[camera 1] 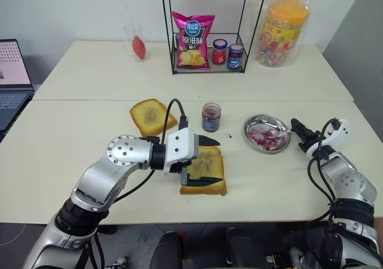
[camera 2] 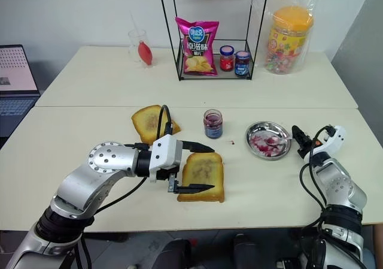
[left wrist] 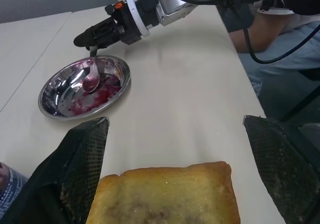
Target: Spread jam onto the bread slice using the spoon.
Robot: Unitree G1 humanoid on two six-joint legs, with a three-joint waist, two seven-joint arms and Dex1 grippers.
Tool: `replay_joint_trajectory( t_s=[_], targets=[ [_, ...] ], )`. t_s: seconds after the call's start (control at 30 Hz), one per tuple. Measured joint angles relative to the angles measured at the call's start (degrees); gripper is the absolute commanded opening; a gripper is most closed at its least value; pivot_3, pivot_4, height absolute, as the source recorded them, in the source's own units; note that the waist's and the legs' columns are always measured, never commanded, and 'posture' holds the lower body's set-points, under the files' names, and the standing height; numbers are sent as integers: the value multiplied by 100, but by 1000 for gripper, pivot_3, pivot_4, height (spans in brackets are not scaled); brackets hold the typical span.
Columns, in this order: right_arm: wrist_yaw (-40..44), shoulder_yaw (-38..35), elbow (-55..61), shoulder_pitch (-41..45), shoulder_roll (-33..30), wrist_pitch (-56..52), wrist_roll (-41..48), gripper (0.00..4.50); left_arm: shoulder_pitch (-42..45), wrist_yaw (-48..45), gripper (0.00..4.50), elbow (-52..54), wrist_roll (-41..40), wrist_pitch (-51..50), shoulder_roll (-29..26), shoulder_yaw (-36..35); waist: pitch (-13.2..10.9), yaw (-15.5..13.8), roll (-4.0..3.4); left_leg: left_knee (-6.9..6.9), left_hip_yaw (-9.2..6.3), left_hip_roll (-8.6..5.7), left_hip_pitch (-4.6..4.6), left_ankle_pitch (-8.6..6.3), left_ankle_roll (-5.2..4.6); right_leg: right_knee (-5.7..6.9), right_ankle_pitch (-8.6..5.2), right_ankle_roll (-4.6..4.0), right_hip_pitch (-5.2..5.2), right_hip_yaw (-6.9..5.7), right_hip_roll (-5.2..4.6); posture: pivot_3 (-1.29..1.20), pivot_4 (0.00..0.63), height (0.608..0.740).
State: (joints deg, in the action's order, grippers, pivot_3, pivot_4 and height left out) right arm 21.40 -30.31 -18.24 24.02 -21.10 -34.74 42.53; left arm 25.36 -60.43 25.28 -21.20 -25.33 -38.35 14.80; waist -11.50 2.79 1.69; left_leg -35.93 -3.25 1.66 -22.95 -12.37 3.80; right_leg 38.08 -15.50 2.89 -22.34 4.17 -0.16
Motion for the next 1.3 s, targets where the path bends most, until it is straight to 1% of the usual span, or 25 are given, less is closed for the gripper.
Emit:
replay_joint_trajectory(
  t_s=[0.1,0.17,0.33,0.47,0.6,0.67,0.77,0.93,1.03,1.1,1.17,1.3],
  targets=[
    [25,-67,40,92,8,-100,270,26,-30,38,4500,-13,21,33,37,0,1,11,-1,-1,0,0,1,0,0,0,0,0,1,1,0,0,150,740],
    [15,-106,149,210,7,-165,398,26,-33,93,4500,-13,20,35,67,0,1,17,-1,-3,-1,0,2,0,0,1,3,4,2,0,0,0,150,740],
    [-71,-116,314,205,-2,-451,584,26,-129,253,4500,-29,14,9,111,-39,0,14,-4,-2,0,-1,-2,0,-1,-1,2,4,0,1,0,0,150,740],
    [-134,-93,1033,221,-161,-703,759,26,-312,617,4500,-66,-29,-143,162,-409,-12,14,-24,1,-2,1,-3,0,-1,2,2,4,-5,0,0,0,150,740],
    [-251,133,1980,669,-362,-922,927,26,-476,1016,4500,-151,-7,-232,188,-718,-16,49,-32,-1,-1,1,-1,0,-1,5,2,4,-5,1,1,0,150,740],
    [-273,388,2252,941,-427,-980,918,26,-531,1165,4500,-163,-3,-285,211,-832,-16,50,-31,-2,-2,1,-1,0,-1,4,2,4,-4,0,1,0,150,740],
    [-262,1024,2425,1338,-416,-974,657,26,-639,1428,4500,-197,61,-335,207,-992,-17,52,-32,0,-1,1,-3,0,-1,3,2,4,-7,0,1,0,150,740],
    [-114,2064,2392,1967,-135,-698,7,26,-675,1932,4500,-292,130,-568,297,-1194,-17,46,-32,0,-4,1,-15,0,0,2,2,3,-20,-2,0,0,150,740],
    [156,2507,2227,2058,-66,-439,-377,26,-683,2066,4500,-289,118,-665,328,-1212,-16,-10,-30,-1,-7,0,-32,0,0,1,4,0,-32,-6,-1,0,150,740],
    [321,2755,2002,2099,-5,-251,-644,26,-763,2149,4500,-276,117,-714,329,-1310,-16,-5,-30,-3,-4,0,-45,0,0,3,19,-22,-50,-4,-2,0,150,740],
    [518,3043,1726,2176,47,11,-1001,26,-826,2259,4500,-250,117,-779,329,-1360,-16,-2,-30,-9,-4,0,-75,1,0,18,22,-22,-87,-4,-2,0,150,740],
    [822,3365,1276,2198,143,384,-1462,26,-999,2407,4500,-219,122,-838,325,-1514,-16,-12,-30,-14,-8,-2,-85,1,1,65,21,-24,-113,-7,-3,0,150,740]
  ],
)
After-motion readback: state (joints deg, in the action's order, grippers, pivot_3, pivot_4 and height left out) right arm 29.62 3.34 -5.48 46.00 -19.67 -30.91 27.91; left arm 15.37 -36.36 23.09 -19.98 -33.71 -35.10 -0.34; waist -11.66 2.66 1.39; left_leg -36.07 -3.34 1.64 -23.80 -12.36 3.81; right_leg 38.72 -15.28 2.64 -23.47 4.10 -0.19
